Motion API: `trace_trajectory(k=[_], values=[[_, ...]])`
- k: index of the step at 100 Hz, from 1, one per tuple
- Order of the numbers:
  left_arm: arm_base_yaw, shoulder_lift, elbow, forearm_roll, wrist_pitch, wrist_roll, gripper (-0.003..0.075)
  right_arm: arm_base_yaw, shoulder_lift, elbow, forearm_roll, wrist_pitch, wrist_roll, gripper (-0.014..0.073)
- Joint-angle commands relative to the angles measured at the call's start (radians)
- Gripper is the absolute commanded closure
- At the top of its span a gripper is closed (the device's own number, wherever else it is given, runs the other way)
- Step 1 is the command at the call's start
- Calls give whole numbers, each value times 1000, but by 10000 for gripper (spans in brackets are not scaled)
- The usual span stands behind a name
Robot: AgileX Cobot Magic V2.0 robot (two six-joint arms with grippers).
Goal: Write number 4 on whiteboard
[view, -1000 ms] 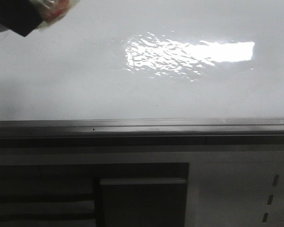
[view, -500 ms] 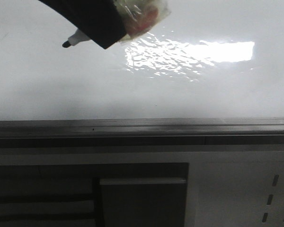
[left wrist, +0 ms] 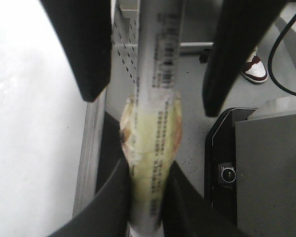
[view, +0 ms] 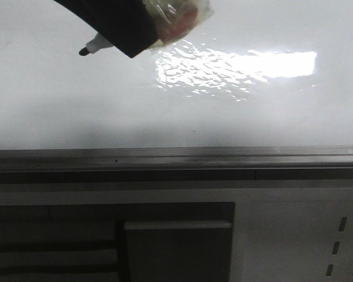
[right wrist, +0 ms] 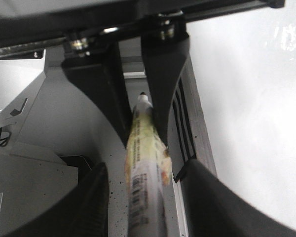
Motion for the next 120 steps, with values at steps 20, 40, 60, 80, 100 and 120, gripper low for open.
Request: trace_trajectory(k=[20, 40, 60, 80, 100, 120], values=[[-9, -23, -33, -21, -37, 3, 741, 2, -15, -31, 32, -16, -12, 431], [-9, -23, -33, -21, -37, 3, 741, 2, -15, -31, 20, -16, -12, 498], [-9, -23, -33, -21, -39, 3, 740, 2, -15, -31, 18, -14, -12, 566], [-9, -23, -33, -21, -42, 3, 602, 2, -15, -31, 16, -12, -12, 631], [13, -35, -65, -21, -44, -23, 342, 2, -17, -31, 4, -12, -7, 629], [97, -133, -69, -21, -33, -126, 355, 2, -68, -31, -189, -54, 212, 629]])
